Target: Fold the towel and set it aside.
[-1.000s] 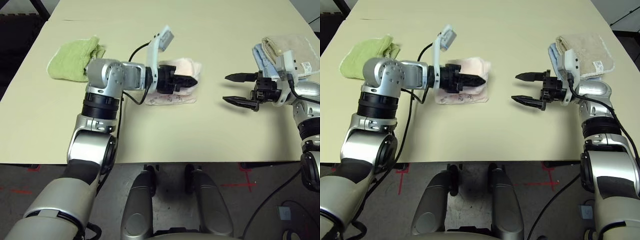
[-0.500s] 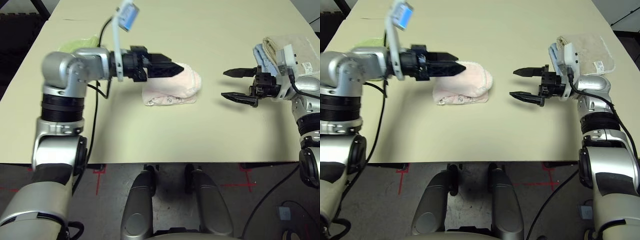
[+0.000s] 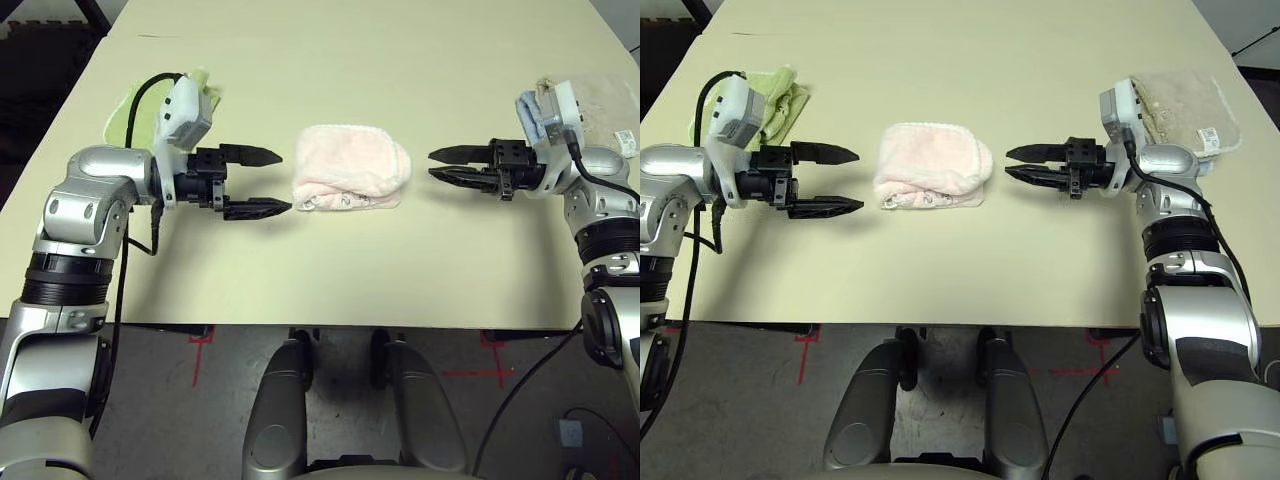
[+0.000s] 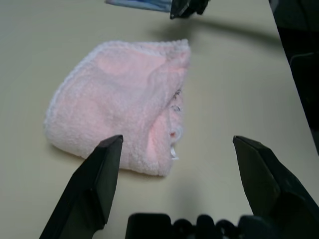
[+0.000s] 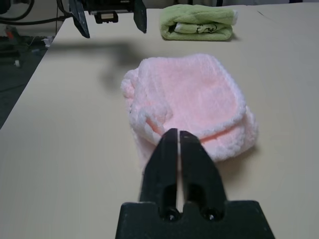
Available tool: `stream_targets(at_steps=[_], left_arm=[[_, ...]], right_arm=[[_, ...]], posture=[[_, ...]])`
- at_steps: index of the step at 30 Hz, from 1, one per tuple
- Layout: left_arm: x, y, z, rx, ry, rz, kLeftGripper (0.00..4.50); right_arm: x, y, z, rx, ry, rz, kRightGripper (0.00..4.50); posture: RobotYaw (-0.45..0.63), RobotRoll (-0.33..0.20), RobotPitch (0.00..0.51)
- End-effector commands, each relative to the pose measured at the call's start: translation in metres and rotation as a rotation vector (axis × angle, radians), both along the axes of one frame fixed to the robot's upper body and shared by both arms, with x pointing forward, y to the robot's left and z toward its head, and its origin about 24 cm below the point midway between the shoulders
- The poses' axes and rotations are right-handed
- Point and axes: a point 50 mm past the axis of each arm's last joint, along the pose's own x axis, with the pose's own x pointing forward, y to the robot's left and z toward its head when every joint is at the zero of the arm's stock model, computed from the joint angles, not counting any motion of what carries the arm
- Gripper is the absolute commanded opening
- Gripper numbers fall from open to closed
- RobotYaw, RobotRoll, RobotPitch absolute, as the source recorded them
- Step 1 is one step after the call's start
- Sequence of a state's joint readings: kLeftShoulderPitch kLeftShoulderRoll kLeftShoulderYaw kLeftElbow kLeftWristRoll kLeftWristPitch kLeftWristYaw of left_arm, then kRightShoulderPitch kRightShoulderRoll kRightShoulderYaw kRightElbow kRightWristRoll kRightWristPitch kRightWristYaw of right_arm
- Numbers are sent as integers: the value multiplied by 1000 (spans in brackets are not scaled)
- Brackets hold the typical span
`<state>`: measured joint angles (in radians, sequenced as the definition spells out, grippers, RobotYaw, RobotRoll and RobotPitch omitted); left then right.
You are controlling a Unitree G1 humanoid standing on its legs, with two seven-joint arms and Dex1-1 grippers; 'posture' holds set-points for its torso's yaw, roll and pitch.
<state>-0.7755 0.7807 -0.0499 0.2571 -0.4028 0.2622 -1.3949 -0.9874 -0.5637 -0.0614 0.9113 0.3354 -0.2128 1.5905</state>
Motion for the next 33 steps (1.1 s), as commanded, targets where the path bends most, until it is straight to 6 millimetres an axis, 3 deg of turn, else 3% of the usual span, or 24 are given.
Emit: stream_targets(at_steps=[1,7,10,20,24,28,33], left_arm=[[3,1,-3,3,-31,-42,4500],[12,-3,-1,-85,-55,-54,4500],[13,-1,-10,-32,-96,-82,3872],[12,-1,-23,-13,-132,-107,110],[19,-13,-15,-68,-137,-97,44],[33,-34,-16,-98,-130,-79,44],[47,-54,-23,-116,-108,-51,44]], right_arm=[[0,5,-4,9,20,23,77],[-1,10,-5,15,21,41,77],[-2,11,-4,18,19,48,0],[-4,28,1,48,15,110,0],[1,49,6,98,26,146,0],[8,76,-4,94,59,150,0],[13,88,-19,39,104,119,0]], posture=[[-23,0,275],[-25,0,275],[-32,0,272],[-11,0,267],[-2,0,265],[4,0,260],[5,0,264]])
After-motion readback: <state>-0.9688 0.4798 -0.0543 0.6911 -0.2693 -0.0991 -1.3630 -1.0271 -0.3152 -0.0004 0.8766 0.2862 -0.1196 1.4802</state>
